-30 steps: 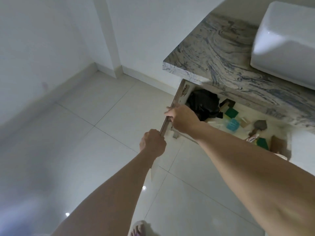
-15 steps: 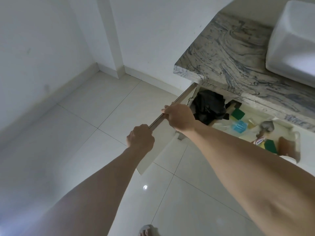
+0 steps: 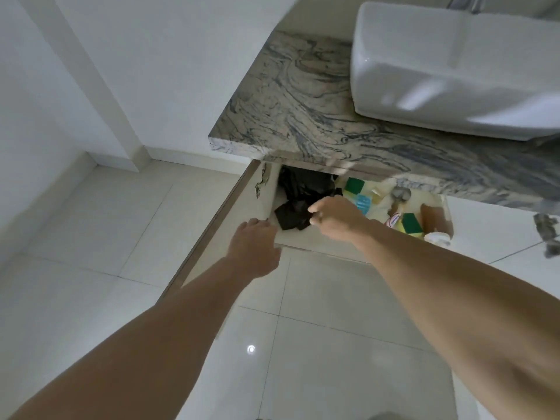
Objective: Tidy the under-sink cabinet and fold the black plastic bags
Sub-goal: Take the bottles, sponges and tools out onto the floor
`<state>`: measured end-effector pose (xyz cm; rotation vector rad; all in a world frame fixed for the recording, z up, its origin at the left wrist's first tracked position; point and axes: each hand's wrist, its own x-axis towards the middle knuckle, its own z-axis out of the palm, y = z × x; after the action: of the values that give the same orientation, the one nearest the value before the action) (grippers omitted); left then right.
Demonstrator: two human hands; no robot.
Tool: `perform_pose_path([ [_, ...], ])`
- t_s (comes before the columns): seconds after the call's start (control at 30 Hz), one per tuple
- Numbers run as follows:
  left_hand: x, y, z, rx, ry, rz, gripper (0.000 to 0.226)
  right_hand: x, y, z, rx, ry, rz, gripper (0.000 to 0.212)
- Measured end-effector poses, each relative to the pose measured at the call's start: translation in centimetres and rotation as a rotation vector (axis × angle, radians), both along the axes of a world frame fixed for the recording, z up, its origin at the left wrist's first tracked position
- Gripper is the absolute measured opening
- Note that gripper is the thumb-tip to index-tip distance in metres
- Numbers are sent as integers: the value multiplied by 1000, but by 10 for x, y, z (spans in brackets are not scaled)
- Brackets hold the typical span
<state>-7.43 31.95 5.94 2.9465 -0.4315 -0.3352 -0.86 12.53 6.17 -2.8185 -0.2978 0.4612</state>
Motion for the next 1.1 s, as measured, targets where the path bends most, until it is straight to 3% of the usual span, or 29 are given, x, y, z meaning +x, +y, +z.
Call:
perform_pose_path([
  [0.13, 24, -58, -1, 92, 208, -40, 58, -3, -76, -4, -27, 12, -58, 34],
  [0.3, 42, -132, -10, 45, 312, -9, 70, -9, -174, -22, -45, 57, -136, 18],
  [0.5, 63, -209, -32, 4, 340, 35, 71, -17, -267, -56, -84, 89, -206, 34],
  [0.6, 73, -231, -58, 5, 376, 36, 71, -17, -299, -79, -109, 141, -244, 17],
  [0.7, 83, -248, -88, 12, 410, 18, 70, -16, -322, -109, -102, 177, -289, 29],
  [0.8, 95, -263, -121, 24, 445, -9, 70, -13, -335, -135, -96, 190, -329, 10],
  [1.0, 117, -294, -205, 25, 423, -59, 67, 7, -358, -214, -57, 148, -475, 49],
  [1.1, 132, -317, -261, 1, 398, -45, 66, 22, -375, -272, -60, 115, -494, 25],
])
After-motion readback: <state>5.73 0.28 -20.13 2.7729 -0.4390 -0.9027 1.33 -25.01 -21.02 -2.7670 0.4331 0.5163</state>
